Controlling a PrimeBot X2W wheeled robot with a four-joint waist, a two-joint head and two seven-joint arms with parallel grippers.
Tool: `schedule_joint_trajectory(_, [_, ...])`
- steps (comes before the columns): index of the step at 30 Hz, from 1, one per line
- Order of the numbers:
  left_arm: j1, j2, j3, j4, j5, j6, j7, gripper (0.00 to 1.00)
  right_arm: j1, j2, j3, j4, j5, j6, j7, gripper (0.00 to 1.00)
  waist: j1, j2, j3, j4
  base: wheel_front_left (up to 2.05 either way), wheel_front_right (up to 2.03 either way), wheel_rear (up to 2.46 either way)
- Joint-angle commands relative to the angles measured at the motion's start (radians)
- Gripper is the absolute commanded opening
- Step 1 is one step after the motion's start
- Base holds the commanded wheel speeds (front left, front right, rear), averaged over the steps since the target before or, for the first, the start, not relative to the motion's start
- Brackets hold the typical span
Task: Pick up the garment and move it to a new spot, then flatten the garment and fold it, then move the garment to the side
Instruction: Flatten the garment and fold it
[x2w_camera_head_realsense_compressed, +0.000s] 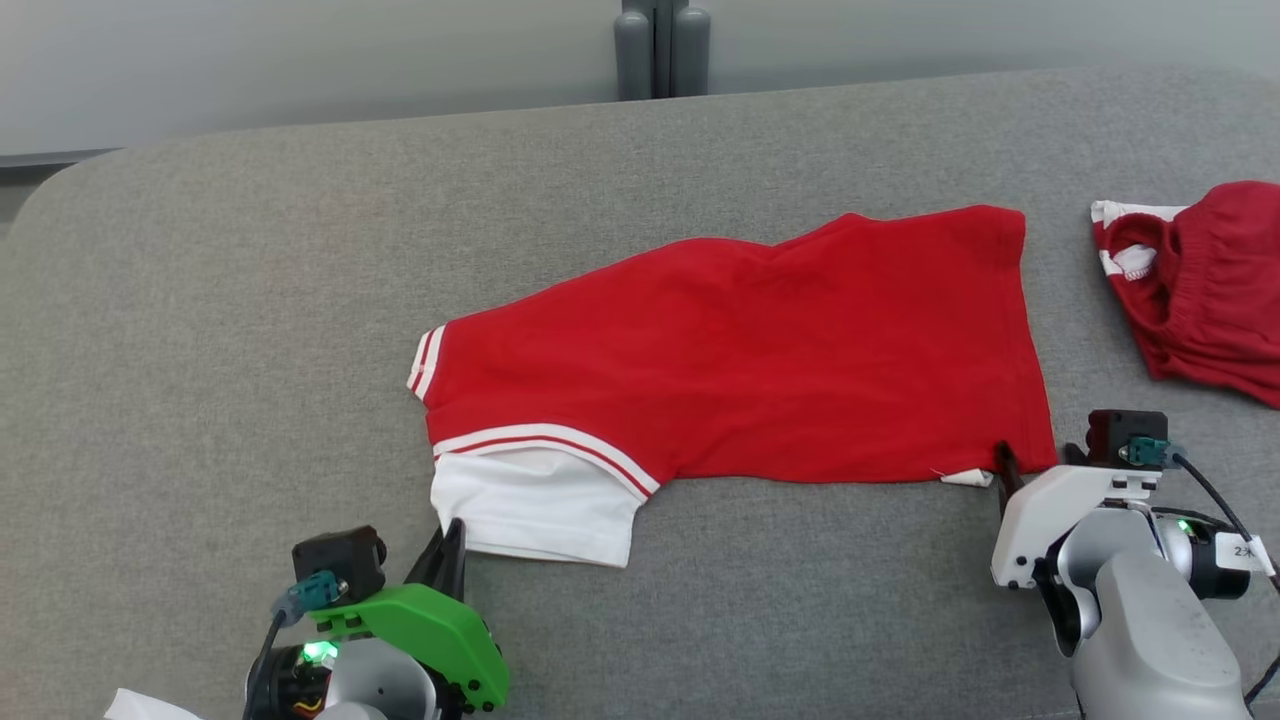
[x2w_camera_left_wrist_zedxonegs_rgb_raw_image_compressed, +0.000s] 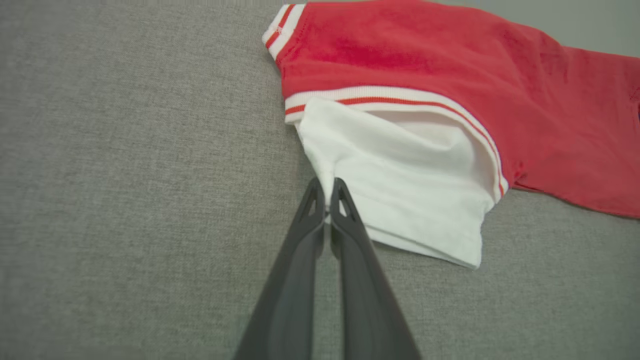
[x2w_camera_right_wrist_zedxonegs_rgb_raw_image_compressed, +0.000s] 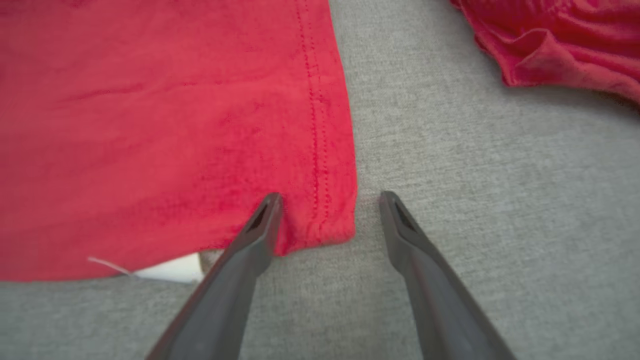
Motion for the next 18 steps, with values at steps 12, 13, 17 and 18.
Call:
schedule_joint_trajectory(12, [-0.008,0.025,0.004,-0.083,0.004,0.009,-0.028,0.00,-0.070,0.001,0.069,0.025,0.138,0.000,-0.132,0.00,0.0000,0.0000,-0.040,-0.011,0.00,0.00,0.00])
schedule_joint_trajectory(13, [-0.015,0.028,0.007,-0.091,0.005,0.009,-0.035,0.00,-0.072,0.002,0.080,0.019,0.161,0.000,-0.146,0.00,0.0000,0.0000,-0.048,-0.014,0.00,0.00,0.00])
schedule_joint_trajectory(17, [-0.047,0.039,0.023,-0.154,-0.003,0.001,-0.050,0.00,-0.054,0.001,0.114,-0.053,0.231,0.000,-0.194,0.00,0.0000,0.0000,-0.092,-0.027,0.00,0.00,0.00])
schedule_joint_trajectory(18, [-0.058,0.044,0.028,-0.180,-0.003,0.000,-0.053,0.00,-0.043,0.001,0.124,-0.083,0.246,0.000,-0.200,0.00,0.0000,0.0000,-0.104,-0.031,0.00,0.00,0.00])
